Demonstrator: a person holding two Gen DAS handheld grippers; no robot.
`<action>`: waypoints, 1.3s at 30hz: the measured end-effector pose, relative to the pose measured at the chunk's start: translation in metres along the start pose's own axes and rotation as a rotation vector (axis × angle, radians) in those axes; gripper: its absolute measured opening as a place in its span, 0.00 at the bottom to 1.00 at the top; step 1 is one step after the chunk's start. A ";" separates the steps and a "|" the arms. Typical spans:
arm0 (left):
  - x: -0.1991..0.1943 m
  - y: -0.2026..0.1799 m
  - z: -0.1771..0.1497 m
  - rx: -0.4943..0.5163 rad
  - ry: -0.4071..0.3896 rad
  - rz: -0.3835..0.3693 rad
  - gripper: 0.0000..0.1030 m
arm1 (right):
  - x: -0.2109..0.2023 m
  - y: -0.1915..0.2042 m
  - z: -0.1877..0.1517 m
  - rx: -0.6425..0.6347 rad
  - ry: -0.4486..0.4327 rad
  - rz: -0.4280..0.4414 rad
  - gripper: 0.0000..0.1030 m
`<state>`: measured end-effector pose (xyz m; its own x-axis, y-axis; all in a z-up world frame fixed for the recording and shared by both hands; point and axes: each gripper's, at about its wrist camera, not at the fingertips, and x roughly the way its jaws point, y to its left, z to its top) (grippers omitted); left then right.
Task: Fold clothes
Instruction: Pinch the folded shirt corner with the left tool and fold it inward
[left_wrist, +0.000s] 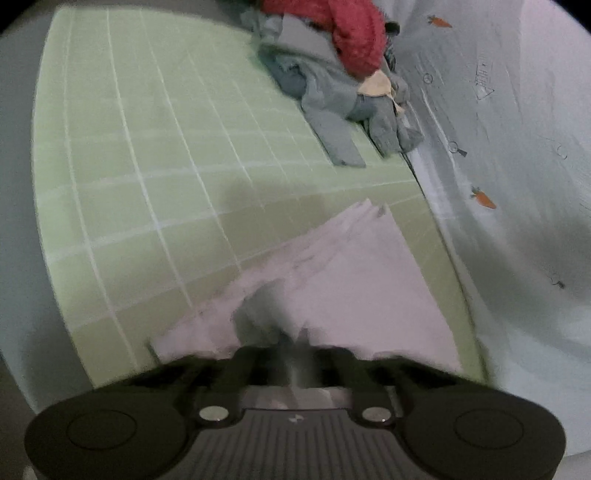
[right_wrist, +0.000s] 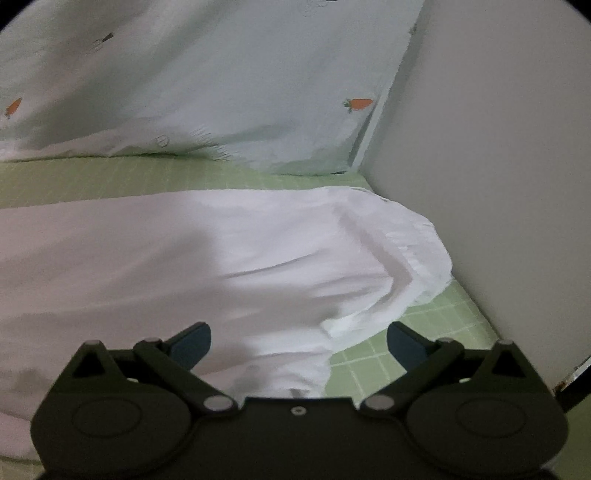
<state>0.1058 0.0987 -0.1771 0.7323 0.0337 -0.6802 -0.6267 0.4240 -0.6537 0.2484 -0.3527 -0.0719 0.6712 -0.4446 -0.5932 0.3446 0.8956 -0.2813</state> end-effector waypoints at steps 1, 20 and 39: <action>-0.006 -0.004 -0.001 0.024 -0.013 -0.013 0.01 | 0.000 0.001 -0.001 -0.004 0.000 0.000 1.00; -0.037 0.012 -0.022 0.235 0.002 0.153 0.76 | 0.016 0.047 -0.005 -0.129 -0.026 0.139 1.00; -0.014 0.007 -0.028 0.199 0.113 0.106 0.02 | 0.063 0.040 -0.045 0.118 0.059 0.258 1.00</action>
<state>0.0838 0.0756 -0.1813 0.6242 -0.0092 -0.7812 -0.6252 0.5939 -0.5065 0.2748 -0.3439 -0.1545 0.7083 -0.1978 -0.6776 0.2440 0.9694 -0.0279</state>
